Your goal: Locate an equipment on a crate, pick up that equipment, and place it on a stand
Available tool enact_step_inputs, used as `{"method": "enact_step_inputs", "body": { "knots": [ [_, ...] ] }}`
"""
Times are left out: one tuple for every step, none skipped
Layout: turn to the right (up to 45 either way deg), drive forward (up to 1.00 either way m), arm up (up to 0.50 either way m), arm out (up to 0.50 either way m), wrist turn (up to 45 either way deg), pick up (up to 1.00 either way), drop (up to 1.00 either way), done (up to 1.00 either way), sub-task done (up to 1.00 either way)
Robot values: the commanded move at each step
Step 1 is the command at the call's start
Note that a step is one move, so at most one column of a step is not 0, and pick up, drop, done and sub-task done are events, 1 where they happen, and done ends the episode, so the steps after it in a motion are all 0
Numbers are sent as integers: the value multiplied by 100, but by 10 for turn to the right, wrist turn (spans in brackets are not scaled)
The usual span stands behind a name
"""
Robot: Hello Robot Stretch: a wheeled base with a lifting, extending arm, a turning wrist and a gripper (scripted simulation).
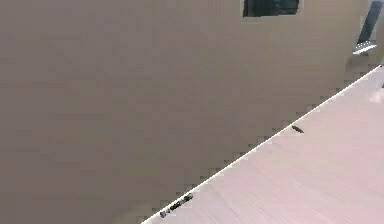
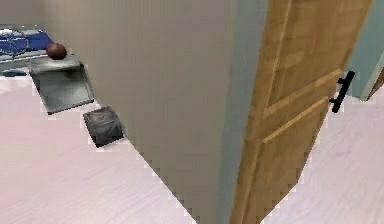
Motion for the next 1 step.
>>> {"method": "enact_step_inputs", "body": {
  "knots": [
    [450,0,0,0,0,0,0,0,0]
  ]
}}
